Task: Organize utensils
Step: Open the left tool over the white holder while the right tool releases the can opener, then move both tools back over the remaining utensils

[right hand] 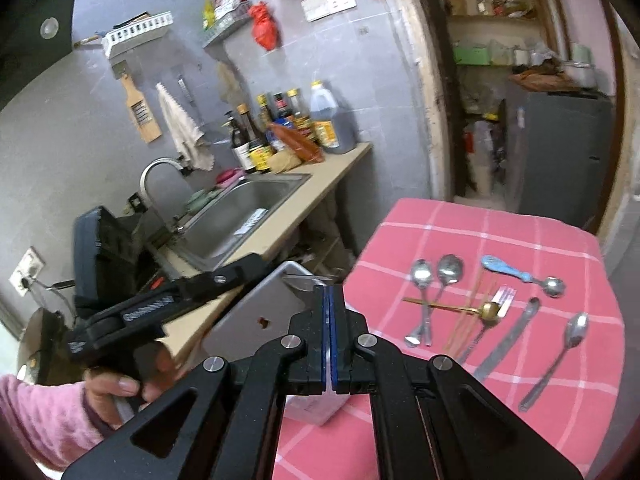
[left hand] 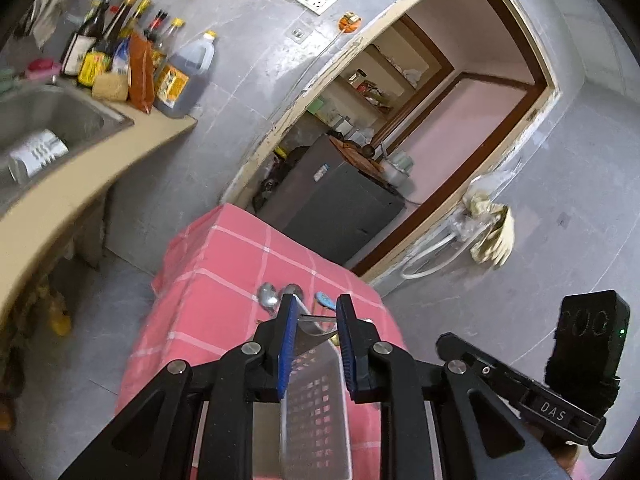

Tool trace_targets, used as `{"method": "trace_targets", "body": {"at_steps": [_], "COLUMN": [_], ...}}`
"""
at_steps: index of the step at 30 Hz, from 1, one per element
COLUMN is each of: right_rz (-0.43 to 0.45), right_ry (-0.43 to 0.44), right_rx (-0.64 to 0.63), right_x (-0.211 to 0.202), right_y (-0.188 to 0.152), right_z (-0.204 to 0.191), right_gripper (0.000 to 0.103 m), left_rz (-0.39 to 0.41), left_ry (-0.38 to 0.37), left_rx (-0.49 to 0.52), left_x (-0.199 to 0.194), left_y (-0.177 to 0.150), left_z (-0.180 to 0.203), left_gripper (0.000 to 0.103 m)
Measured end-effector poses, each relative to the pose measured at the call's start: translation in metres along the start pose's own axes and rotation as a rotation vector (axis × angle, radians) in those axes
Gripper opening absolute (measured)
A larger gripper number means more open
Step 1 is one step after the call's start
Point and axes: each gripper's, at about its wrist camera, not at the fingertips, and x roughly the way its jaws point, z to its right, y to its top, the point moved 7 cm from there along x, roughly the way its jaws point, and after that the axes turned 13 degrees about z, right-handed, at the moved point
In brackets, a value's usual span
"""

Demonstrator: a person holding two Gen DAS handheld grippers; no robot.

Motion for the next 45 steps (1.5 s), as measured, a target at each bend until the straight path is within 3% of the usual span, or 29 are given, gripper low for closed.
{"method": "trace_targets", "body": {"at_steps": [5, 9, 14, 17, 22, 26, 35, 45], "right_rz": [0.099, 0.166, 0.267, 0.331, 0.400, 0.415, 0.393, 0.262], "right_ry": [-0.096, -0.179, -0.286, -0.349, -0.419, -0.444, -0.456, -0.383], "right_rx": [0.027, 0.013, 0.024, 0.013, 0.002, 0.010, -0.002, 0.025], "right_x": [-0.032, -0.057, -0.092, -0.112, -0.137, -0.147, -0.146, -0.103], "right_y": [0.001, 0.009, 0.023, 0.031, 0.037, 0.035, 0.021, -0.007], "right_z": [0.020, 0.033, 0.052, 0.065, 0.087, 0.107, 0.167, 0.238], "right_gripper": [0.033, 0.036, 0.063, 0.074, 0.092, 0.098, 0.101, 0.101], "left_rz": [0.007, 0.018, 0.048, 0.078, 0.106, 0.125, 0.131, 0.044], "left_ry": [0.023, 0.019, 0.003, -0.013, -0.039, -0.049, -0.016, 0.046], "left_rx": [0.128, 0.218, 0.318, 0.359, 0.401, 0.428, 0.483, 0.480], "left_x": [-0.009, -0.013, -0.016, -0.016, -0.009, -0.001, 0.031, 0.092], "left_y": [-0.001, -0.003, -0.006, -0.009, -0.018, -0.028, -0.062, -0.102], "left_z": [0.020, 0.043, 0.077, 0.098, 0.128, 0.148, 0.174, 0.165], "left_gripper": [0.034, 0.041, 0.058, 0.073, 0.088, 0.096, 0.098, 0.098]}}
